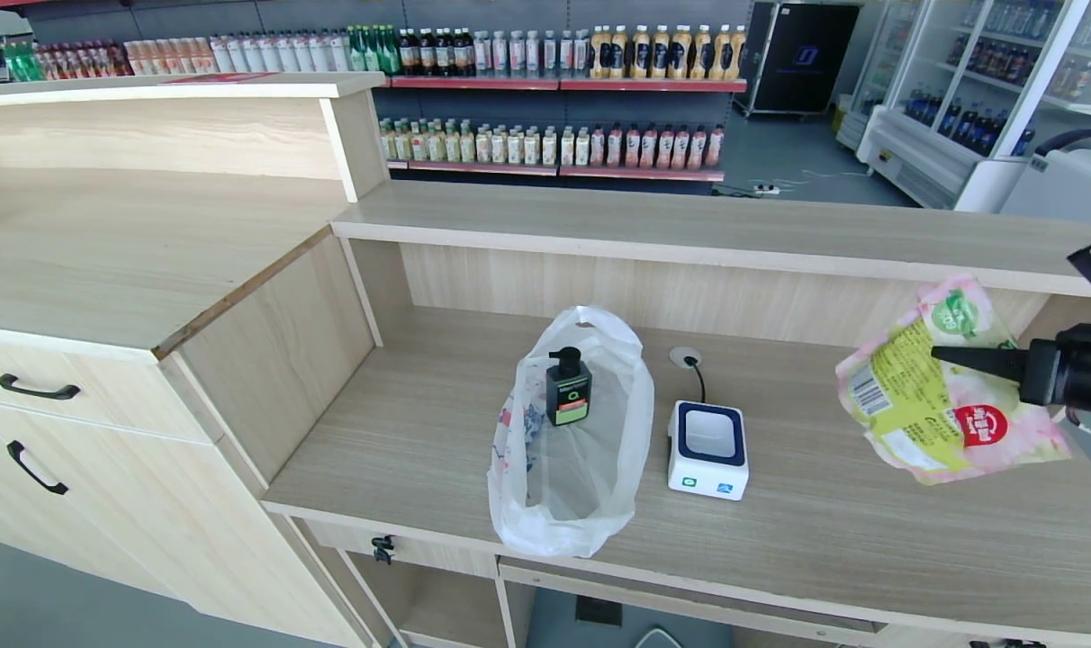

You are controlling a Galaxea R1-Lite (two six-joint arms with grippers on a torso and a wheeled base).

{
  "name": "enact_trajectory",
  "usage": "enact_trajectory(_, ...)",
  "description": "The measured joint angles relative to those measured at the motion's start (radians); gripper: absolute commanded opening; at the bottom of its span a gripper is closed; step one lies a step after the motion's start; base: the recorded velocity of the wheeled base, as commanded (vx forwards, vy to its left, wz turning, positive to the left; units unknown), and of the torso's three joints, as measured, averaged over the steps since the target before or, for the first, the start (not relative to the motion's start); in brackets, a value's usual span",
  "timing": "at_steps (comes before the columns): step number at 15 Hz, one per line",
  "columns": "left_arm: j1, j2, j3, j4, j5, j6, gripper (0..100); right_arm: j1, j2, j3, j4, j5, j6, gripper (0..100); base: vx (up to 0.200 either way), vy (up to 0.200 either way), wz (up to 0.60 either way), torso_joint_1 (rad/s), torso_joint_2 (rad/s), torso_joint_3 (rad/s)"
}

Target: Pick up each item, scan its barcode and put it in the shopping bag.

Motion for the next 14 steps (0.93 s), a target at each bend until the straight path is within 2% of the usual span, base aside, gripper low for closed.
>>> enact_trajectory(2,0.0,0.0,0.0,0.0,0.0,0.0,100,0.021,-0.135,0.011,0.004,0.199,0.06,0,0.0,0.0,0.0,0.0,0.0,0.0)
enact_trajectory(4,0.0,0.0,0.0,0.0,0.0,0.0,100,0.099,-0.241,-0.007,0.005,0.246,0.274,0,0.0,0.0,0.0,0.0,0.0,0.0)
enact_trajectory(6,0.0,0.0,0.0,0.0,0.0,0.0,100,0.194,-0.319,-0.079,0.003,0.255,0.568,0,0.0,0.0,0.0,0.0,0.0,0.0)
enact_trajectory(8,0.0,0.0,0.0,0.0,0.0,0.0,100,0.29,-0.37,-0.171,0.002,0.257,0.772,0,0.0,0.0,0.0,0.0,0.0,0.0)
enact_trajectory(10,0.0,0.0,0.0,0.0,0.0,0.0,100,0.364,-0.399,-0.233,0.002,0.258,0.86,0,0.0,0.0,0.0,0.0,0.0,0.0)
enact_trajectory(14,0.0,0.0,0.0,0.0,0.0,0.0,100,0.466,-0.424,-0.269,0.004,0.256,0.878,0,0.0,0.0,0.0,0.0,0.0,0.0)
